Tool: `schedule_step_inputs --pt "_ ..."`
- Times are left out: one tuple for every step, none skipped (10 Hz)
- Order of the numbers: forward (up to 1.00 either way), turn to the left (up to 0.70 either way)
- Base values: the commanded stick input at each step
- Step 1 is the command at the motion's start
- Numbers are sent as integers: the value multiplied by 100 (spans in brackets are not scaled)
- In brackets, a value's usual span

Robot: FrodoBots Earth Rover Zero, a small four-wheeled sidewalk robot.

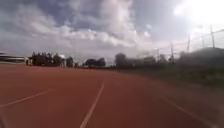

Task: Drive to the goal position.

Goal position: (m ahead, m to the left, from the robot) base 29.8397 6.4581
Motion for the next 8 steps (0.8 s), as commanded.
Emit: schedule_step_inputs --pt "70 0" --pt "70 0" --pt "70 0" --pt "70 0" --pt "70 0" --pt "70 0" --pt "70 0" --pt "70 0"
